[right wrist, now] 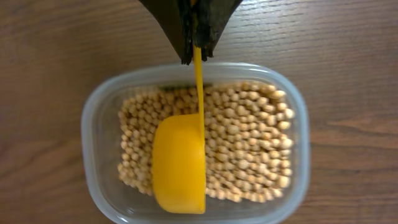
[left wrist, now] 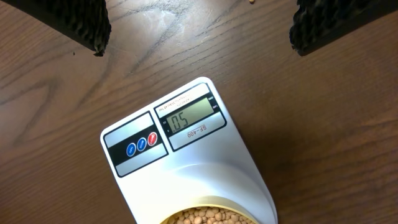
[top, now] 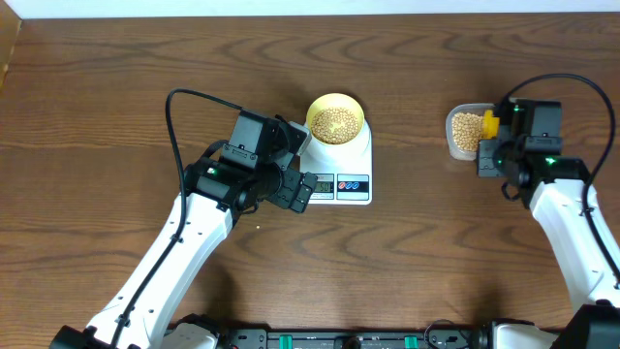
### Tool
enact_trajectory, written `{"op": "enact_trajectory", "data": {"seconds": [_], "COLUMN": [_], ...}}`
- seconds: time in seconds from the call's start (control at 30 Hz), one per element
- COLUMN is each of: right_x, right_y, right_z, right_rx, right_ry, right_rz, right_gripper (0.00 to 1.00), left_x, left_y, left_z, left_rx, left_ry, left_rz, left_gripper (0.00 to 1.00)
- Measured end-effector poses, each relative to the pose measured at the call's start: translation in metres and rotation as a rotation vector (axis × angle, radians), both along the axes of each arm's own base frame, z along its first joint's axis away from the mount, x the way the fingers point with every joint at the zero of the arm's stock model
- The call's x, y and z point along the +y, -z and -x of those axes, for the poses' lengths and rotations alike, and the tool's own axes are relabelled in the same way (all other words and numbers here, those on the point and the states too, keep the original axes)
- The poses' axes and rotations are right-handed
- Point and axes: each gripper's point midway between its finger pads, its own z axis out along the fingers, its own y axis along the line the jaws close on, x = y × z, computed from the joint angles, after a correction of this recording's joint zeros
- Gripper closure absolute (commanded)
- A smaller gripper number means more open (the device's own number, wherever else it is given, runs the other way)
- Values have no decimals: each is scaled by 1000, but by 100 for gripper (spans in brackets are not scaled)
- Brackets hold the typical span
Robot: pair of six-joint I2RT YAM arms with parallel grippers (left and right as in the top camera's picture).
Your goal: Scoop item into bowl and weigh 50g on scale
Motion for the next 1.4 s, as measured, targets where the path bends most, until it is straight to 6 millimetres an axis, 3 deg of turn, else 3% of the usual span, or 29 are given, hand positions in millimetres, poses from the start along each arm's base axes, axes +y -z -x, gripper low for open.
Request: {"op": "enact_trajectory", "data": {"seconds": [0.1,0.17,0.2,0.33,0.4,0.43,0.47,0.6,0.77,0.87,1.03,1.17,1.27,1.4], "right_x": [5,4,3,2,-1,-3,-6,-10,-10,-16,-16,-15,-17,-17], "right_y": [-1,-2,-2,-2,-2,-1,-1,0,-3,-19,-84,-119,-119,-101], "right_z": [-2,-2,-2,-2,-2,-1,-1,0,-1,-2,2,31,53,78], "right_rx": [-9,-9,-10,-14,-19,-19,-20,-23,-35,-91,-294,-363,-331,-221], "right_ry": [-17,-17,-9,32,84,106,144,193,207,216,195,179,193,210], "right_rz": [14,21,22,1,-27,-48,-97,-175,-217,-220,-217,-189,-161,-142], "right_gripper": [83,74,63,65,53,45,29,2,1,1,1,1,1,1], "left_x": [0,0,0,0,0,0,0,0,0,0,0,0,0,0], "left_y": [0,0,0,0,0,0,0,0,0,0,0,0,0,0], "left_z": [0,0,0,0,0,0,0,0,0,0,0,0,0,0], "left_rx": [0,0,0,0,0,0,0,0,0,0,0,1,1,0], "left_ry": [0,0,0,0,0,0,0,0,0,0,0,0,0,0], "left_rz": [0,0,0,0,0,0,0,0,0,0,0,0,0,0], "left_gripper": [5,5,5,5,5,5,5,5,5,5,5,5,5,5]}}
